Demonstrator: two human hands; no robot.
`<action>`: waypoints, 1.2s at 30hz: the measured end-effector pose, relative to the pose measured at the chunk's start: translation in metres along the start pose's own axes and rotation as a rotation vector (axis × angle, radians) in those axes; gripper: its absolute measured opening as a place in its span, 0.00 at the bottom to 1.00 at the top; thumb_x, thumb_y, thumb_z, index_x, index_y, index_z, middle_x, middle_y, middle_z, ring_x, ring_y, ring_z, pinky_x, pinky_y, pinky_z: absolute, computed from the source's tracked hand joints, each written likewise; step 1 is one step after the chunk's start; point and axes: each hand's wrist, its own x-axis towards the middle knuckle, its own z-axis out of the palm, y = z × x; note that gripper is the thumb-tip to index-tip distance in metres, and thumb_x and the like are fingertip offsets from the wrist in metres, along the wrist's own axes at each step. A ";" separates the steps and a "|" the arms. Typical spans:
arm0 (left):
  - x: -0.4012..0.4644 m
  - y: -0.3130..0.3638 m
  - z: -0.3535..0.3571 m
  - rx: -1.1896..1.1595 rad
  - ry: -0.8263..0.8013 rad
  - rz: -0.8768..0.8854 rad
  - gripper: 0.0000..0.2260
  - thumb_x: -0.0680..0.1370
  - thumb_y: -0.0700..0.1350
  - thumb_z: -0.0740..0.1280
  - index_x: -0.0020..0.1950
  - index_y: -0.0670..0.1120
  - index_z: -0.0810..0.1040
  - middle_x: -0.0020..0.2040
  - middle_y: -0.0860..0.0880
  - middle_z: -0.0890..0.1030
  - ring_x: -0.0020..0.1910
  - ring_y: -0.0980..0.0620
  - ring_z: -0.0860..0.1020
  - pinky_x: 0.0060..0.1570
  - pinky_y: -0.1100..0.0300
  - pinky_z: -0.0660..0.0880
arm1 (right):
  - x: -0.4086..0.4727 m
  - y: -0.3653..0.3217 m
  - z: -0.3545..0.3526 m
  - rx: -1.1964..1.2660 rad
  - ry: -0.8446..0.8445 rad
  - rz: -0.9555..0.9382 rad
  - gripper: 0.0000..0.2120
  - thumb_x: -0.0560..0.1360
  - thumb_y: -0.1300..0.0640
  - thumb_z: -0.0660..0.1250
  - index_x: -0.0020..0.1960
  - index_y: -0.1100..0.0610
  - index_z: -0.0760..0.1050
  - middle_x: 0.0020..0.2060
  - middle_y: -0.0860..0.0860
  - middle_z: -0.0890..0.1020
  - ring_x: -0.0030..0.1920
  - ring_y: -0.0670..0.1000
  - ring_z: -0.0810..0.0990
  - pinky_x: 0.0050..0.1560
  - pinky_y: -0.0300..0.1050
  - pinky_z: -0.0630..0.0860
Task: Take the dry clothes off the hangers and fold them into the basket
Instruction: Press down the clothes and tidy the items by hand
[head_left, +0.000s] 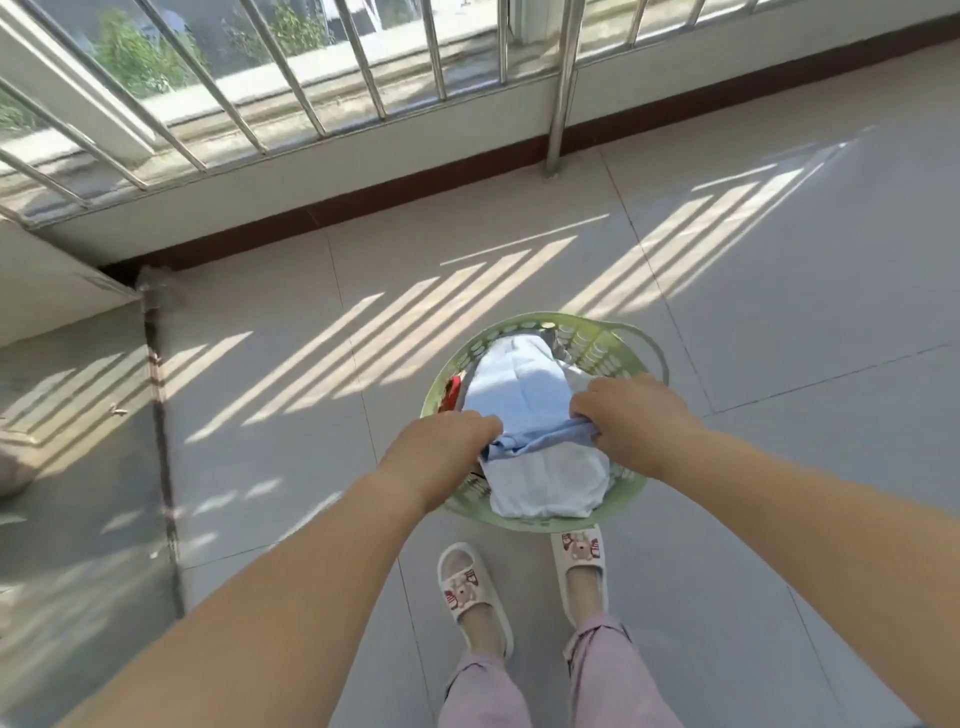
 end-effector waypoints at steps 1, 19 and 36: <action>0.001 -0.002 0.017 0.006 -0.058 0.015 0.10 0.73 0.32 0.57 0.44 0.47 0.62 0.34 0.51 0.62 0.38 0.44 0.69 0.33 0.56 0.60 | 0.003 -0.006 0.022 0.000 -0.044 -0.002 0.08 0.78 0.58 0.57 0.53 0.52 0.73 0.49 0.50 0.76 0.49 0.55 0.77 0.43 0.45 0.66; 0.127 -0.069 0.120 -0.235 -0.247 -0.190 0.22 0.77 0.35 0.54 0.70 0.49 0.65 0.61 0.43 0.73 0.57 0.42 0.73 0.48 0.57 0.67 | 0.132 0.017 0.137 0.150 -0.278 0.062 0.09 0.76 0.64 0.57 0.43 0.52 0.69 0.43 0.51 0.75 0.53 0.56 0.75 0.41 0.44 0.67; 0.152 -0.049 0.187 -0.304 -0.115 -0.253 0.28 0.77 0.35 0.60 0.75 0.47 0.55 0.71 0.44 0.63 0.69 0.43 0.63 0.64 0.47 0.65 | 0.168 0.020 0.176 0.327 -0.184 0.158 0.16 0.78 0.60 0.59 0.65 0.54 0.70 0.61 0.56 0.71 0.60 0.58 0.72 0.55 0.53 0.74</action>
